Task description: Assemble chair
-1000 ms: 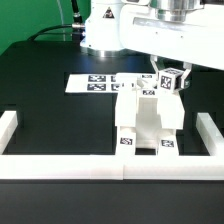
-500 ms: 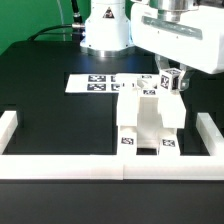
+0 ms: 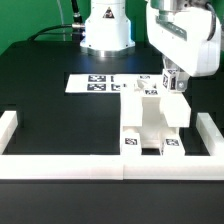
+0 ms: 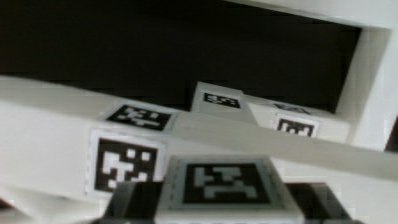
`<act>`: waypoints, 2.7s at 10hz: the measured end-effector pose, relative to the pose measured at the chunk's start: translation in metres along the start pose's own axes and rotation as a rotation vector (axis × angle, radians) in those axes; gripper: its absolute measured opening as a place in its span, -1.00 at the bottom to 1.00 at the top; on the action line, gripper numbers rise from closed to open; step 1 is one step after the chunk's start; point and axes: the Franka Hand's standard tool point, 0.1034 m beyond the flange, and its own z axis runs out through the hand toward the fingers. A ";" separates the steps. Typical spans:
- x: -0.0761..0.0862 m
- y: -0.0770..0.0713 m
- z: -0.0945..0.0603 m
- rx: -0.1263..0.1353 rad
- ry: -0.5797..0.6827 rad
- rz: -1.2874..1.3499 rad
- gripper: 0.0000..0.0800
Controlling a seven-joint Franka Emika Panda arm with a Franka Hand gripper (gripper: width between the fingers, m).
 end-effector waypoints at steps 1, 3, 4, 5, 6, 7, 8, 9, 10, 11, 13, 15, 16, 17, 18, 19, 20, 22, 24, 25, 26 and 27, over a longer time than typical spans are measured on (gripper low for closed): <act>-0.001 0.000 0.000 0.000 -0.001 0.045 -0.32; -0.003 0.000 0.000 0.000 -0.007 0.150 -0.32; -0.004 0.000 0.001 -0.001 -0.012 0.204 -0.32; -0.005 0.000 0.001 -0.001 -0.012 0.210 -0.32; -0.005 0.001 0.001 -0.002 -0.012 0.208 -0.32; -0.006 0.001 0.001 -0.002 -0.012 0.193 0.13; -0.005 0.001 0.002 -0.002 -0.012 0.156 0.44; -0.005 0.001 0.002 -0.003 -0.011 0.146 0.44; -0.005 0.001 0.002 -0.002 -0.011 0.069 0.59; -0.007 0.001 0.003 -0.003 -0.011 0.022 0.62; -0.006 0.001 0.003 -0.002 -0.010 -0.135 0.62; -0.005 0.002 0.003 -0.010 -0.008 -0.332 0.62; -0.004 0.004 0.003 -0.032 -0.008 -0.433 0.62; -0.004 0.004 0.002 -0.033 -0.009 -0.487 0.62; -0.004 0.004 0.002 -0.036 -0.008 -0.573 0.62; -0.003 0.003 0.002 -0.039 -0.003 -0.646 0.62; -0.003 0.003 0.001 -0.039 -0.002 -0.743 0.62; -0.002 0.003 0.001 -0.040 -0.003 -0.879 0.62; -0.001 0.002 0.000 -0.051 0.011 -1.053 0.62; 0.000 0.001 0.000 -0.054 0.015 -1.111 0.62; 0.001 0.001 0.000 -0.061 0.021 -1.197 0.62; 0.002 0.001 0.000 -0.062 0.019 -1.272 0.62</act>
Offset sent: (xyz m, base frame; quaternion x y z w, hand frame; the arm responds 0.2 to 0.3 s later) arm 0.0000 0.0000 0.0000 0.0000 0.0000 0.1938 0.9810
